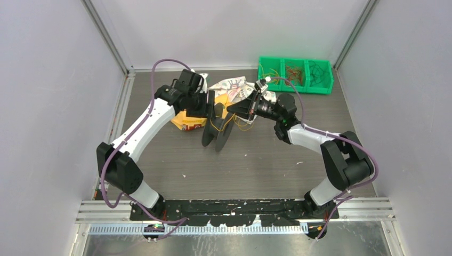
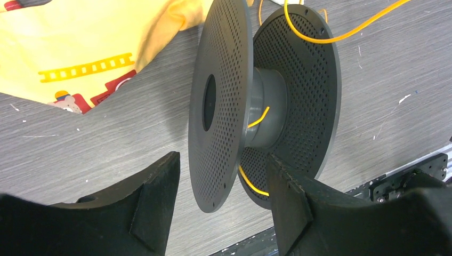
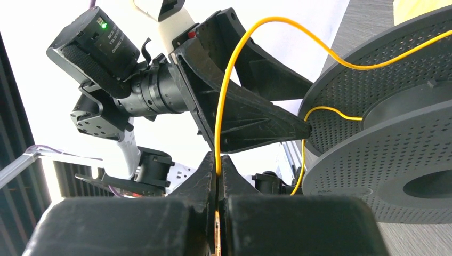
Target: Wrap the cables
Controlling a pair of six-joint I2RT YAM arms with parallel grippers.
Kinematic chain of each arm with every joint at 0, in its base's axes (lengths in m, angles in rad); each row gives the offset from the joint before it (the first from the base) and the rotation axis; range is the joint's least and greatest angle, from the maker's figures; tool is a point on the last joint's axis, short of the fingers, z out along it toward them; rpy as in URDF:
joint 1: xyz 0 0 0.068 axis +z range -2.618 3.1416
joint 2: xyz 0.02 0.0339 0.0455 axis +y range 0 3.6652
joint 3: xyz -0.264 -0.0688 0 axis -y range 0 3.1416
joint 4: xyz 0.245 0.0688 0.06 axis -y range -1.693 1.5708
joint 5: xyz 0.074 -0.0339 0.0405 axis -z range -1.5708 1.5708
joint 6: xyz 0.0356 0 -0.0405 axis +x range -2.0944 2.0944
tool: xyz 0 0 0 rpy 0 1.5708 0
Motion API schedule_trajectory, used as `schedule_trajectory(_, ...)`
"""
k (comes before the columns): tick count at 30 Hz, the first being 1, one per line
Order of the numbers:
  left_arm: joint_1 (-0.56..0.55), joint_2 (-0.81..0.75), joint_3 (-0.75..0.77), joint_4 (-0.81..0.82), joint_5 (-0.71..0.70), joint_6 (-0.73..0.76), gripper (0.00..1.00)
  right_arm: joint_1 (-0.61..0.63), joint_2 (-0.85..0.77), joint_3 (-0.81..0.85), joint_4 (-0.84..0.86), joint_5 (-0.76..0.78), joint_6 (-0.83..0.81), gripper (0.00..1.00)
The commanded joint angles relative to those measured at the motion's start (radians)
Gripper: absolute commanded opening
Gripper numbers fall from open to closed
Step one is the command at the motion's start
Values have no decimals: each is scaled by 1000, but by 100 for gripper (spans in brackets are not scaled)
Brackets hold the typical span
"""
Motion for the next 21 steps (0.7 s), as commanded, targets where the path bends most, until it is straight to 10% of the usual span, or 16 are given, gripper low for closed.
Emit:
schedule_trajectory(1,4,-4,-10,31,9,10,61,-3,27,13,131,4,46,1)
schedule_trajectory(21,4,38,-6,56,33,1,52,-3,49,41,154,-4,63,1)
